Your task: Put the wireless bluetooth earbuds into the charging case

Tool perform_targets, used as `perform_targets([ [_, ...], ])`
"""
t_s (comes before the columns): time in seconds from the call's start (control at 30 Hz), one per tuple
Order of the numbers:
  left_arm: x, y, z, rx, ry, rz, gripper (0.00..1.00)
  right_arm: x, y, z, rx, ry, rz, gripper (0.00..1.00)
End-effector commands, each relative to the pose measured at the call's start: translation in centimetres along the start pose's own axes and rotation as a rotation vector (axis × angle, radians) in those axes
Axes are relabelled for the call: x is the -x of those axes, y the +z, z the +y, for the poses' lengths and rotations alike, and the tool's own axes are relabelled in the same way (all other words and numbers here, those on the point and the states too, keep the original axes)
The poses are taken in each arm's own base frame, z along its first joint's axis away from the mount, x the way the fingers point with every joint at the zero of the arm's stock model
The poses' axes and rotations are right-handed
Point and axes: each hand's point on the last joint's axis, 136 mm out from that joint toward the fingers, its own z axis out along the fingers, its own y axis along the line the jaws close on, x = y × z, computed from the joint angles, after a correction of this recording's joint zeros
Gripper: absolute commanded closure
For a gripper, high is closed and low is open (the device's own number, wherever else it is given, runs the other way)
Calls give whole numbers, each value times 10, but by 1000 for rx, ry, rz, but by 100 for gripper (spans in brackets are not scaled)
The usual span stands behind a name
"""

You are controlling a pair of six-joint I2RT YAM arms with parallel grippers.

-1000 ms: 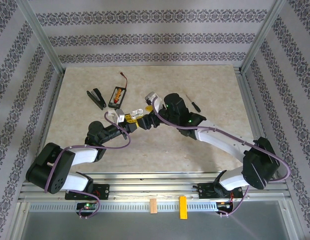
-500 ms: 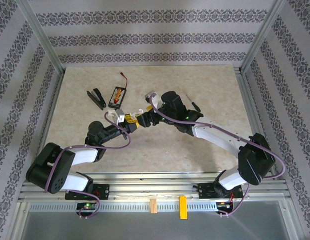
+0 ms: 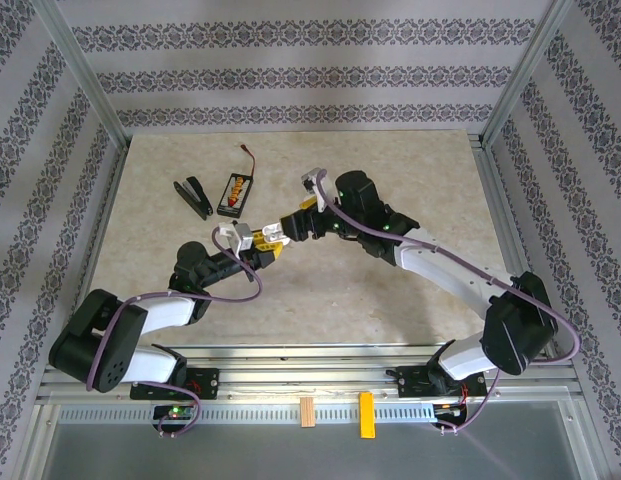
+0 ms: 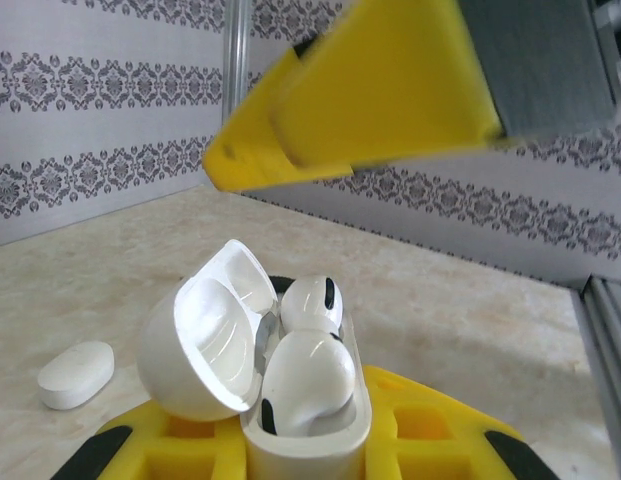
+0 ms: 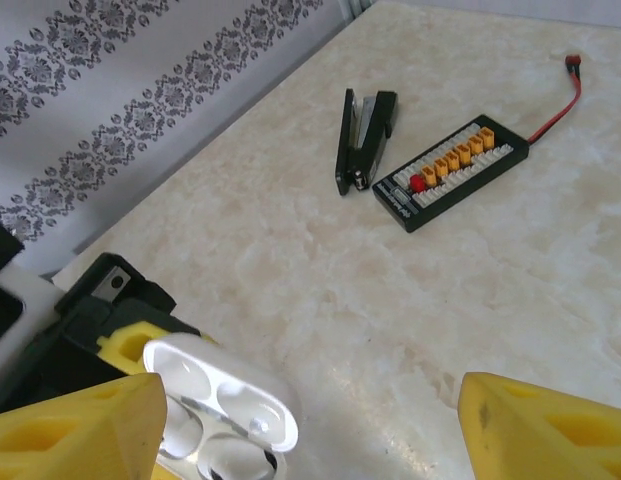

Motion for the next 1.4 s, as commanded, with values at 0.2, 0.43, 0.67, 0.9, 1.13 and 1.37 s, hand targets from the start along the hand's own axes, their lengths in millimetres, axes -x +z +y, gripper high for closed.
perform_targets([
  [0.2,5,4,-5,-22,247,46,100,-16,25,-8,-2,183,282,28],
  [0.43,0,2,9,52,348,125,100,-31,35,-11,2,214,380,29],
  [0.67,4,4,21,111,326,133,100,-45,24,-14,-10,167,433,29],
  [0.9,6,7,12,56,301,123,100,-26,-1,1,55,-76,315,27],
  [1.13,12,10,-11,-69,319,88,100,-65,-44,20,212,-783,288,22],
  [1.37,11,10,-18,-99,313,86,100,-75,-46,22,269,-925,376,26],
])
